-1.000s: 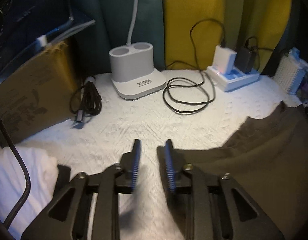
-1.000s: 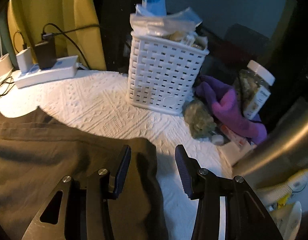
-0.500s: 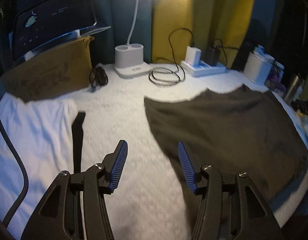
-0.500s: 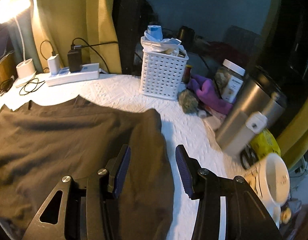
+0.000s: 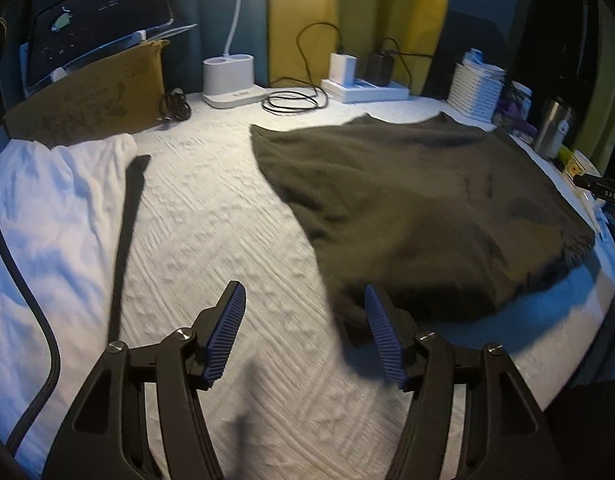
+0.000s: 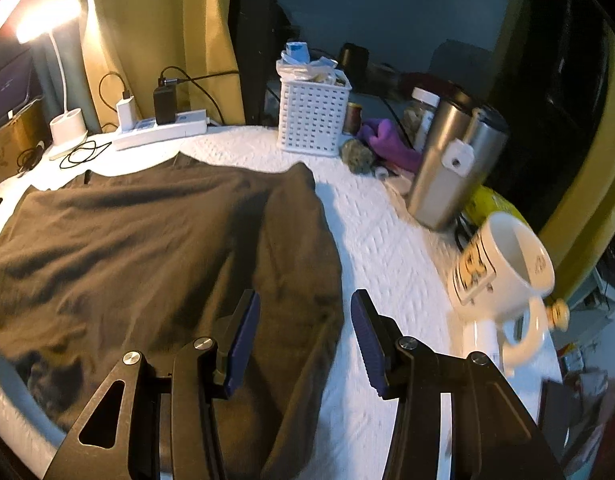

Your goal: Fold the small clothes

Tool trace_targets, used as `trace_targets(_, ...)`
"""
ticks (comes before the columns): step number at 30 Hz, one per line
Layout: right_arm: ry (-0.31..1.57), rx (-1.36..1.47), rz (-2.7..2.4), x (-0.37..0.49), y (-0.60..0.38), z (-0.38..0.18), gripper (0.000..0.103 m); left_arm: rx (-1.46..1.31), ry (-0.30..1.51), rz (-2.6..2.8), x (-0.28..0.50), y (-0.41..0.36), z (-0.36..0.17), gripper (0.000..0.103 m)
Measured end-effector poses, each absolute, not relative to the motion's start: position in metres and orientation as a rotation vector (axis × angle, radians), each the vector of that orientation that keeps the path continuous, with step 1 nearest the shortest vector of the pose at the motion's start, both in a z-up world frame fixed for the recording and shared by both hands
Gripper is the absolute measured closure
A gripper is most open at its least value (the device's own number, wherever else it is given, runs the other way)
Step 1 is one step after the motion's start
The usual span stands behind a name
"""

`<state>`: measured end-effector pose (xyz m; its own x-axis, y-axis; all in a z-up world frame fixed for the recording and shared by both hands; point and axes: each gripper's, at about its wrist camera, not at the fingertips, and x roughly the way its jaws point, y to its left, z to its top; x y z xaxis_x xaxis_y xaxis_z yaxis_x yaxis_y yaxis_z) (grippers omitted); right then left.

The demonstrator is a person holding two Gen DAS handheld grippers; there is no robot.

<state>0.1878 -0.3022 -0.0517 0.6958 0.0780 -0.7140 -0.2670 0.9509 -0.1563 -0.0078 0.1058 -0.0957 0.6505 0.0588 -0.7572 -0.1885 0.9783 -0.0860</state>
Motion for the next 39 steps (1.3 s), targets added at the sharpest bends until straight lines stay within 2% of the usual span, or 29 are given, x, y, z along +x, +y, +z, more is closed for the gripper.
trace_targets(10,0.832,-0.193,0.173,0.161,-0.328,-0.076,0.053,-0.044,0.921,0.109,-0.008,0.068,-0.112,0.041)
trace_targets(12,0.847,-0.155,0.186,0.157,-0.335,-0.083,0.047,-0.006,0.919,0.117,-0.005,0.063,-0.115,0.041)
trace_targets(13,0.853,-0.132,0.193,0.155,-0.339,-0.086,0.035,0.008,0.917,0.125,-0.003,0.062,-0.117,0.041)
trace_targets(15,0.856,-0.104,0.195,0.151,-0.346,-0.091,0.028,0.003,0.901,0.128,0.001,0.063,-0.118,0.041)
trace_targets(19,0.861,-0.044,0.219,0.147,-0.358,-0.096,0.028,-0.028,0.881,0.131,0.009,0.066,-0.120,0.042)
trace_targets(20,0.864,-0.022,0.228,0.147,-0.360,-0.097,0.028,-0.030,0.875,0.126,0.010,0.065,-0.120,0.044)
trace_targets(22,0.862,0.026,0.244,0.147,-0.364,-0.101,0.028,-0.038,0.871,0.094,0.012,0.063,-0.119,0.078)
trace_targets(24,0.850,0.059,0.253,0.145,-0.364,-0.104,0.028,-0.031,0.870,0.102,0.013,0.062,-0.116,0.092)
trace_targets(26,0.849,0.066,0.288,0.143,-0.359,-0.104,0.037,-0.048,0.858,0.101,0.009,0.064,-0.111,0.094)
trace_targets(28,0.857,0.073,0.318,0.143,-0.354,-0.104,0.051,-0.062,0.838,0.106,0.005,0.068,-0.101,0.094)
trace_targets(30,0.862,0.042,0.346,0.142,-0.347,-0.105,0.068,-0.062,0.816,0.117,0.000,0.071,-0.089,0.095)
trace_targets(31,0.872,0.031,0.361,0.142,-0.344,-0.106,0.089,-0.063,0.805,0.119,-0.001,0.073,-0.083,0.095)
trace_targets(32,0.878,0.015,0.368,0.142,-0.340,-0.107,0.095,-0.062,0.797,0.117,-0.003,0.074,-0.076,0.095)
trace_targets(34,0.873,-0.044,0.356,0.143,-0.333,-0.103,0.099,-0.054,0.781,0.119,-0.006,0.074,-0.064,0.095)
trace_targets(39,0.783,-0.178,0.300,0.152,-0.332,-0.066,0.099,-0.011,0.749,0.108,-0.012,0.075,-0.034,0.095)
